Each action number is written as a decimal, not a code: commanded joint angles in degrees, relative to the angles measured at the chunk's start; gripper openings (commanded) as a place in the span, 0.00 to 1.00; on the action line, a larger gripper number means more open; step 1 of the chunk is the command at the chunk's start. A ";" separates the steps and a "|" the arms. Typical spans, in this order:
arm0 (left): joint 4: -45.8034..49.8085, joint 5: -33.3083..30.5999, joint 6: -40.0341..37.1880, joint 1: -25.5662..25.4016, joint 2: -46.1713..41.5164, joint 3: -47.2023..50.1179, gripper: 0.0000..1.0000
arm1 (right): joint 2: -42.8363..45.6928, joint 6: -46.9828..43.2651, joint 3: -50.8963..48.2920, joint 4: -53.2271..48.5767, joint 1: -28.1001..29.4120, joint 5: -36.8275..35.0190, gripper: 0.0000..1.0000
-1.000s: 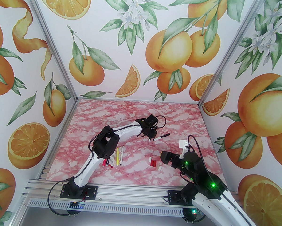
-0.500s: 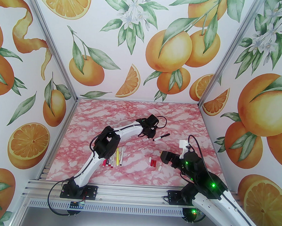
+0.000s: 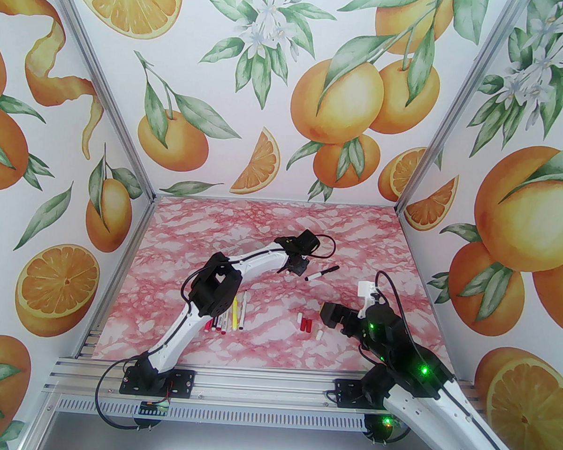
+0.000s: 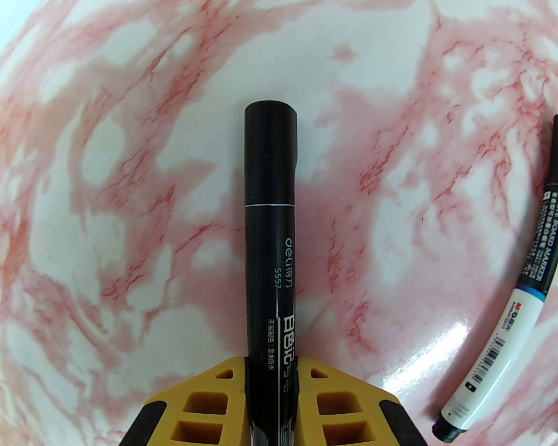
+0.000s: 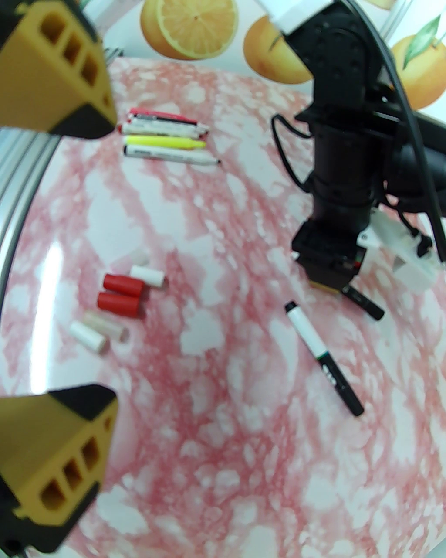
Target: Open the pen caps
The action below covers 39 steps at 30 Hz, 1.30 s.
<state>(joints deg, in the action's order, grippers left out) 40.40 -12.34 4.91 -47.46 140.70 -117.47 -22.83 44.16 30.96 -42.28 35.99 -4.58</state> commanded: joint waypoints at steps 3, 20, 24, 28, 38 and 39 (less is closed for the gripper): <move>1.59 9.62 -1.30 0.27 -7.90 4.21 0.17 | 1.38 1.45 -1.31 0.49 0.18 -0.21 0.98; -17.69 36.92 7.98 2.02 -38.77 41.25 0.18 | -4.17 9.69 -3.35 18.17 -1.25 7.21 0.75; -23.43 41.56 10.61 2.00 -45.25 49.43 0.18 | -9.16 10.65 -1.88 23.13 -3.16 10.69 0.73; -28.19 43.41 12.76 1.85 -50.90 56.16 0.18 | -14.15 11.42 -0.42 27.70 -4.79 13.50 0.73; -33.94 47.48 15.99 0.37 -57.29 63.91 0.17 | -26.71 12.88 1.18 40.35 -4.70 19.18 0.72; -33.89 47.46 15.92 -0.01 -57.49 64.07 0.17 | -27.10 12.96 1.27 40.65 -4.66 18.92 0.71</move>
<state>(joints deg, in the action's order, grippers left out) 9.91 32.91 19.97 -46.59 85.19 -54.52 -49.25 56.14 30.41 -7.38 31.35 12.32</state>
